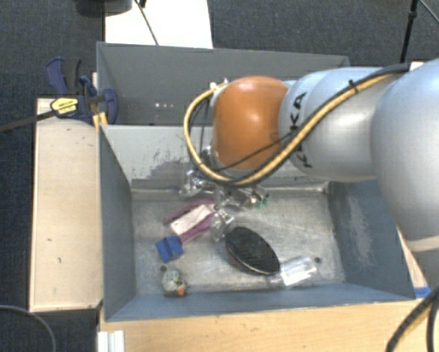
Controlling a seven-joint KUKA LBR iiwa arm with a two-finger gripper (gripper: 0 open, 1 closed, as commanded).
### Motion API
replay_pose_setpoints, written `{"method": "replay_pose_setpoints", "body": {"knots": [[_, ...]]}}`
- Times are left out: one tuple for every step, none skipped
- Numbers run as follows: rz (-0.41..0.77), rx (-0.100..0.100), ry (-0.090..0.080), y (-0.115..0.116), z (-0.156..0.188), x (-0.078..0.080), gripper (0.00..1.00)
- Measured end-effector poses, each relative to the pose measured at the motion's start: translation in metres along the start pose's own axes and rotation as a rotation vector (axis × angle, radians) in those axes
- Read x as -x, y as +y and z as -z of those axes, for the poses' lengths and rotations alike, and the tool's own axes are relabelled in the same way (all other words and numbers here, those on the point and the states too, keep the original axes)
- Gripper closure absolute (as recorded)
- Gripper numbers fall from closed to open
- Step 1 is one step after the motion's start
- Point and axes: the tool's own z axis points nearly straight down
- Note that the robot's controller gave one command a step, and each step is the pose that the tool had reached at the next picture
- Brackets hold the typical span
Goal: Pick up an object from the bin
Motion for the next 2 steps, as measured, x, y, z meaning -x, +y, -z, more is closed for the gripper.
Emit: {"method": "replay_pose_setpoints", "body": {"knots": [[0.147, -0.003, -0.007, -0.0015, -0.0154, -0.0224, 0.00], [0.143, -0.003, -0.008, -0.0013, -0.0146, -0.0217, 1.00]]}}
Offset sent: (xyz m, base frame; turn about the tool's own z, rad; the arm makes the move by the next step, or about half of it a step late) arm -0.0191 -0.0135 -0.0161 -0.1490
